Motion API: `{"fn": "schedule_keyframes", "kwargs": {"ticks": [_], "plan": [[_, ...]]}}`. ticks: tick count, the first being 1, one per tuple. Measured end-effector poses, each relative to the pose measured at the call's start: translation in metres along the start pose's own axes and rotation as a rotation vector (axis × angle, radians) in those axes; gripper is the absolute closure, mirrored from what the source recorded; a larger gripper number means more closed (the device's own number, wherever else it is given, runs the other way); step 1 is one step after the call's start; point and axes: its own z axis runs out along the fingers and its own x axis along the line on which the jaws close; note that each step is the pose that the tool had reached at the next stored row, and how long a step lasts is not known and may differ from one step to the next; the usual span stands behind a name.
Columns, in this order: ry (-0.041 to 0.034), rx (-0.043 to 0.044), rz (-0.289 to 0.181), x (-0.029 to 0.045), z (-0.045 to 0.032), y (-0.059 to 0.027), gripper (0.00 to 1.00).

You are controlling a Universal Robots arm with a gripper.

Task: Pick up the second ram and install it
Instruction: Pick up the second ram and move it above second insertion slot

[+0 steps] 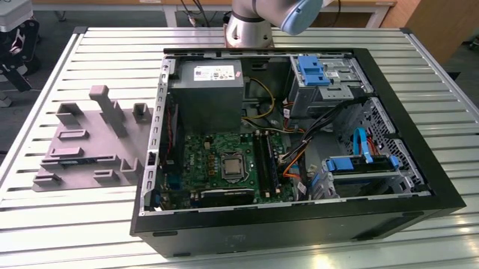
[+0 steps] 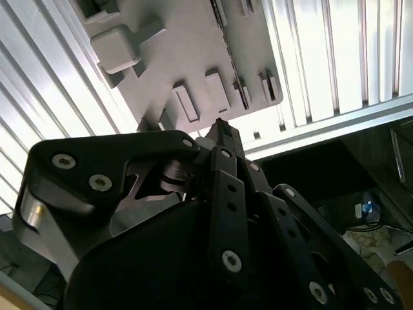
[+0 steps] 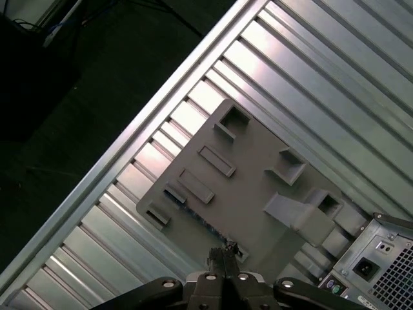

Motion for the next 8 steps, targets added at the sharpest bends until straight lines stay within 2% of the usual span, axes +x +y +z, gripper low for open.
{"fn": "schedule_keyframes", "kwargs": {"ticks": [8], "plan": [[0.0001,0.0000,0.000,0.0000,0.0000,0.0000,0.89]]}}
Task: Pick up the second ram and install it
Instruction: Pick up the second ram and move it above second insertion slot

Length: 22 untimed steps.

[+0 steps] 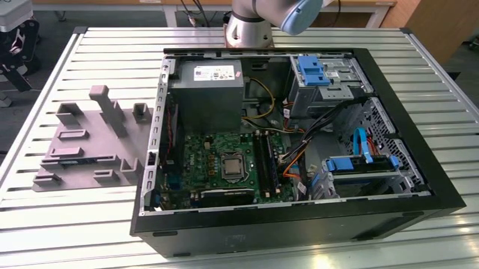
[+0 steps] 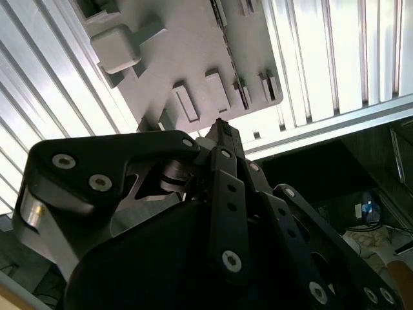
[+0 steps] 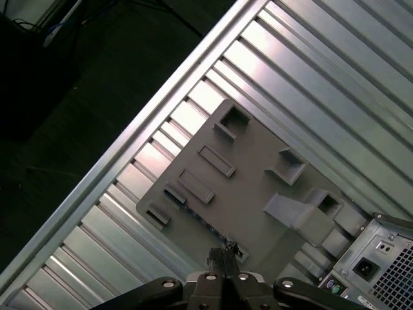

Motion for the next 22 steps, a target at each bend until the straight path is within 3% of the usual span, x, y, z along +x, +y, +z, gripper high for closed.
{"fn": "schedule_keyframes", "kwargs": {"ticks": [5,22], "plan": [[0.0008,-0.0001,-0.019,0.0000,0.0000,0.0000,0.89],[0.0143,-0.0005,-0.326,0.0001,0.0027,-0.0002,0.89]]}}
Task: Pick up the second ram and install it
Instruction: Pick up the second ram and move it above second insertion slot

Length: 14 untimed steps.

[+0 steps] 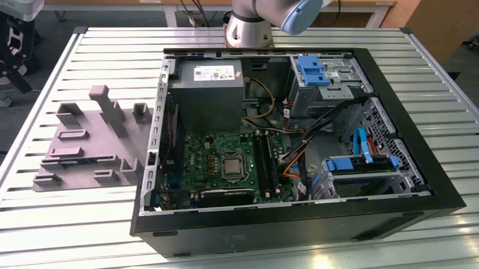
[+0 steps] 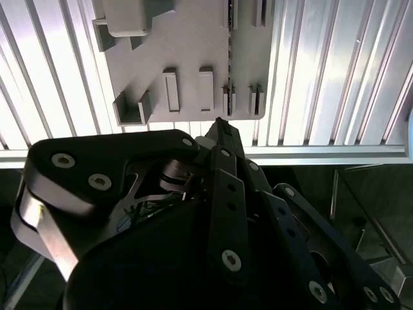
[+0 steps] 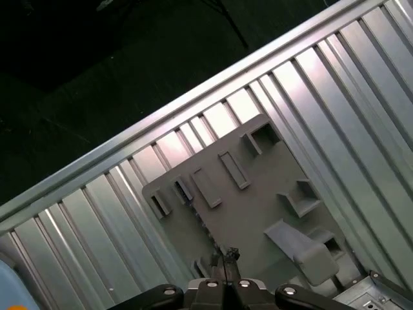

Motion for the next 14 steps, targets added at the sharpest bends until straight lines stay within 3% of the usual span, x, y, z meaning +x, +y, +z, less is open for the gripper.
{"fn": "schedule_keyframes", "kwargs": {"ticks": [5,14], "plan": [[0.0034,-0.0002,-0.077,0.0000,0.0004,0.0000,0.89],[0.0036,-0.0001,-0.080,0.0000,0.0005,0.0000,0.89]]}}
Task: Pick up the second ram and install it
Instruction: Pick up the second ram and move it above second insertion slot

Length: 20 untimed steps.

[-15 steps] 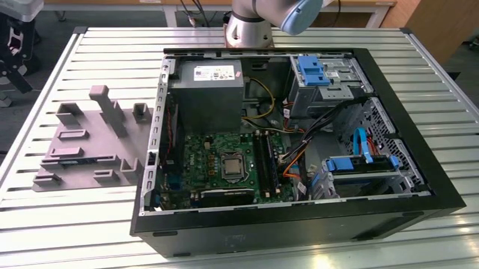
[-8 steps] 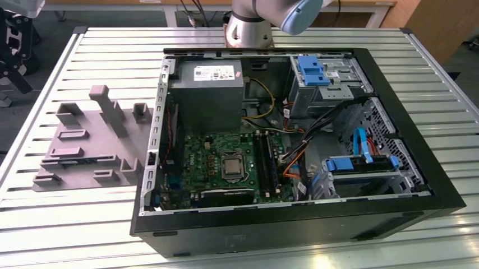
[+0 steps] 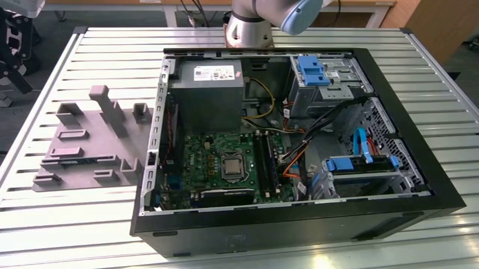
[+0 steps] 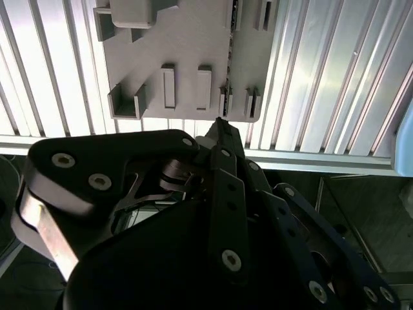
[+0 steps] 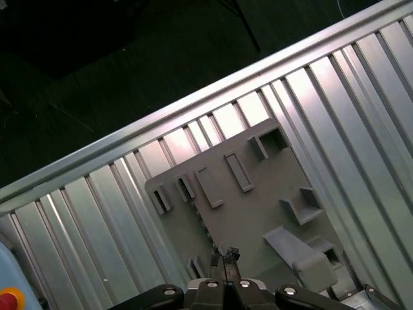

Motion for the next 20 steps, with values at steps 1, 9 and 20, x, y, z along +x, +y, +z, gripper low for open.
{"fn": "schedule_keyframes", "kwargs": {"ticks": [1,9,20], "plan": [[0.0000,0.0000,0.000,0.0000,0.0000,0.0000,0.89],[0.0023,0.0000,-0.055,0.0000,0.0001,0.0000,0.89],[0.0113,-0.0004,-0.255,0.0000,0.0027,-0.0001,0.89]]}}
